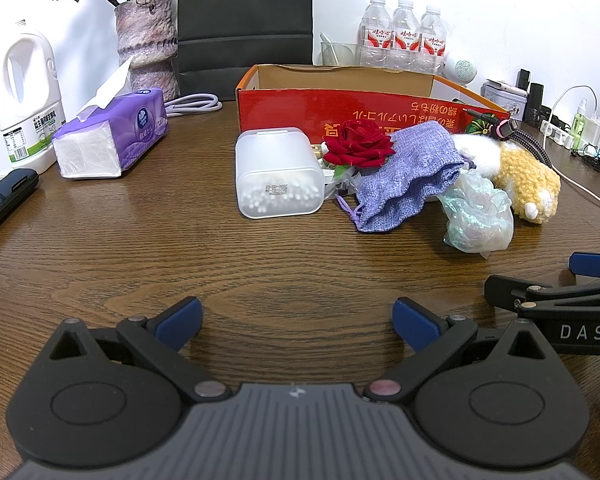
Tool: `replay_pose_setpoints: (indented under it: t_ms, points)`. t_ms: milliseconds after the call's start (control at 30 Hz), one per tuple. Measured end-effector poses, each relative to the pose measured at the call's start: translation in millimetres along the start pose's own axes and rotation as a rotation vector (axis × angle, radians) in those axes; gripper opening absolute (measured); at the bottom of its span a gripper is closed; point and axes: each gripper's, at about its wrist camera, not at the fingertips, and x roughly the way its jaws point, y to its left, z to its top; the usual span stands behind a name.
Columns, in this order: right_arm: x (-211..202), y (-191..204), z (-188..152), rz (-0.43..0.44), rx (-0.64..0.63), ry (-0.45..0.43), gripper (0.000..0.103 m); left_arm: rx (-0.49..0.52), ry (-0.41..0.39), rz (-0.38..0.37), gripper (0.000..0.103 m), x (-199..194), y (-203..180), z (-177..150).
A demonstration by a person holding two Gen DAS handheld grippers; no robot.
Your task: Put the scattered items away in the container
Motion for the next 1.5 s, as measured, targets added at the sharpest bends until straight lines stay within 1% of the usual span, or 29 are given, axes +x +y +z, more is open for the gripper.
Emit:
replay_pose_setpoints:
  t_ms: [1100,1200,1233,1267,1300,1333,1367,1400,1433,1467,1500]
  points:
    - [1.2,1.2,-0.3,-0.002,0.001,-0.001,0.103,0.002,-0.001,-0.001,0.103,-2.8,-2.8,3.2]
    - [2.8,1.7,0.3,0.002,0.0,-0.001,0.103,0.058,-0.01,-0.02,0.103,-5.6,-1.4,6.1]
    - [2.8,-0.6,2.3,0.023,-0.014,0.013,0.103,0.061,-0.034,-0.028,0.103,-9.4,2.5,9.1]
    - [0.9,-4.8,3.9,0.05,-0.018,0.029,0.101,0.041,-0.084,-0.033,0.103,-14.8,8.0,12.6]
    - [-8.3,-11.3,2.6,0.074,0.011,0.009,0.096,0.014,-0.137,-0.039,0.103,-18.0,14.4,16.8]
    - [-15.6,-20.2,3.9,0.093,0.063,-0.031,0.097,-0.014,-0.178,-0.044,0.103,-16.9,21.9,23.9]
    - [-23.1,-33.8,6.7,0.111,0.128,-0.079,0.097,-0.038,-0.202,-0.047,0.103,-11.0,28.6,33.8]
    - [-26.4,-47.1,11.5,0.136,0.164,-0.109,0.097,-0.048,-0.191,-0.048,0.103,-0.2,33.3,45.7]
    - [-25.6,-55.8,17.0,0.15,0.175,-0.125,0.094,-0.044,-0.16,-0.043,0.103,12.6,35.3,57.9]
    - [-20.5,-60.7,24.9,0.125,0.158,-0.129,0.092,-0.037,-0.136,-0.036,0.102,25.1,35.1,67.8]
    - [-12.7,-60.5,31.8,0.09,0.141,-0.134,0.079,-0.03,-0.126,-0.03,0.1,35.8,34.1,75.5]
